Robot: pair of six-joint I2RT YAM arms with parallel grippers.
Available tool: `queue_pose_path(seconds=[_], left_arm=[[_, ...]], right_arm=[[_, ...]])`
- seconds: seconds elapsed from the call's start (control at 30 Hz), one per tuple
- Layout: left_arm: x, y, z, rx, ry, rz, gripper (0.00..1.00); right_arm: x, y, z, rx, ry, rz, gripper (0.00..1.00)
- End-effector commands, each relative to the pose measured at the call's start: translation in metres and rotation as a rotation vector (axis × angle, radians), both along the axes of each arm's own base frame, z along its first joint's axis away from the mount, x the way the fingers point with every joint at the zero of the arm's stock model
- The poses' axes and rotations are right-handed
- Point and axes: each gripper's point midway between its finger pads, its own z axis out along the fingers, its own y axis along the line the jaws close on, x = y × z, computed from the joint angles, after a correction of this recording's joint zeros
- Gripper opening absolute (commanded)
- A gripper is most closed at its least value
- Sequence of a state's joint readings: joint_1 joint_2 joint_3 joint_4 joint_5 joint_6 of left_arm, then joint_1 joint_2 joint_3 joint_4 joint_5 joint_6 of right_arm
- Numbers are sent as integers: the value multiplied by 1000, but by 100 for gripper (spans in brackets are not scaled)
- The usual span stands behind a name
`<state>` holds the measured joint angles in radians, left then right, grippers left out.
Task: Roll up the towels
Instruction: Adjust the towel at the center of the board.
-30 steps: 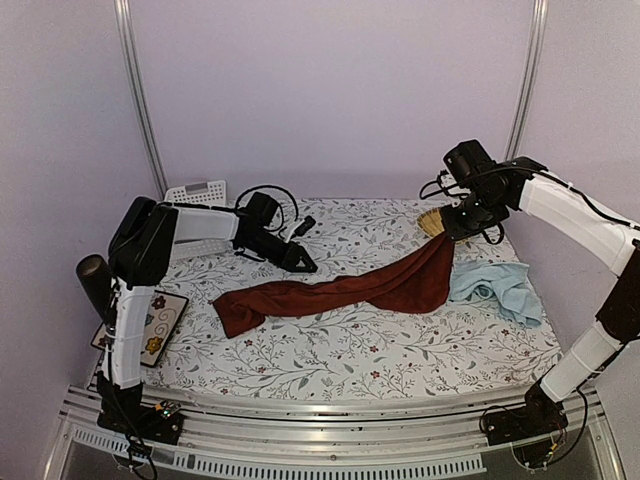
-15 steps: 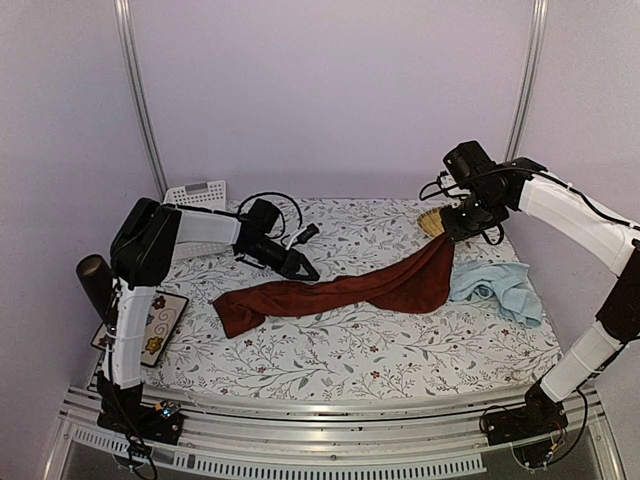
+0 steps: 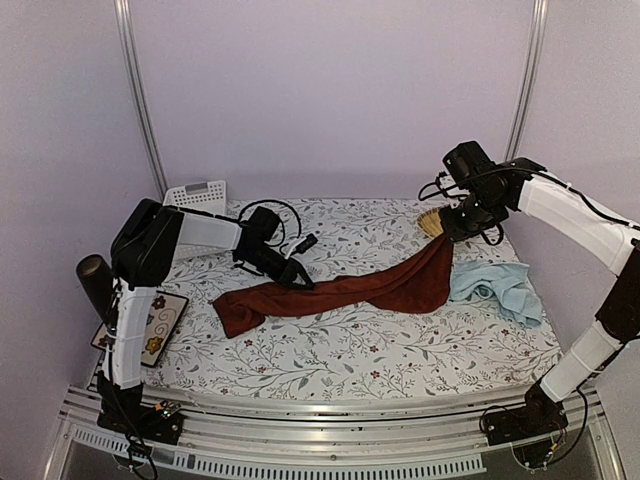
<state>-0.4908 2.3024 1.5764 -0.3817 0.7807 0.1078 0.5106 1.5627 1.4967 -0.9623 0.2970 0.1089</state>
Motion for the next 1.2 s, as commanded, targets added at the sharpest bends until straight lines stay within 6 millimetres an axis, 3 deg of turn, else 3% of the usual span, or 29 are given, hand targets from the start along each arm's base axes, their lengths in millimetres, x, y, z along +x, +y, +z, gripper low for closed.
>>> queue_pose_path(seconds=[0.0, 0.07, 0.17, 0.3, 0.43, 0.53, 0.57, 0.67, 0.77, 0.87, 0.93, 1.0, 1.07, 1.17], left_arm=[[2, 4, -6, 38, -20, 10, 11], [3, 5, -3, 41, -27, 16, 0], [12, 7, 5, 58, -51, 46, 0], [43, 24, 40, 121, -141, 155, 0], [86, 61, 112, 192, -339, 340, 0], [105, 84, 170, 218, -501, 437, 0], [108, 90, 198, 217, -568, 460, 0], [113, 105, 247, 240, -702, 517, 0], [114, 115, 283, 247, -796, 554, 0], [104, 110, 310, 223, -872, 541, 0], [93, 100, 314, 227, -909, 500, 0], [78, 86, 302, 249, -913, 439, 0], [59, 74, 278, 271, -885, 376, 0], [21, 60, 222, 300, -769, 271, 0]], right_arm=[[5, 7, 3, 21, -11, 8, 2], [5, 7, 3, 22, -11, 7, 2], [7, 8, 4, 24, -20, 11, 2], [19, 15, 16, 46, -67, 34, 2], [44, 16, 39, 75, -137, 26, 2], [66, 12, 62, 97, -212, 21, 2], [73, 9, 71, 115, -239, 16, 2], [90, -2, 94, 164, -302, 6, 2], [101, -14, 114, 195, -356, -11, 2], [102, -21, 128, 201, -403, -7, 2], [99, -23, 133, 200, -416, 5, 2], [92, -25, 130, 200, -400, 9, 2], [80, -26, 117, 196, -347, 19, 2], [53, -34, 80, 170, -225, 7, 2]])
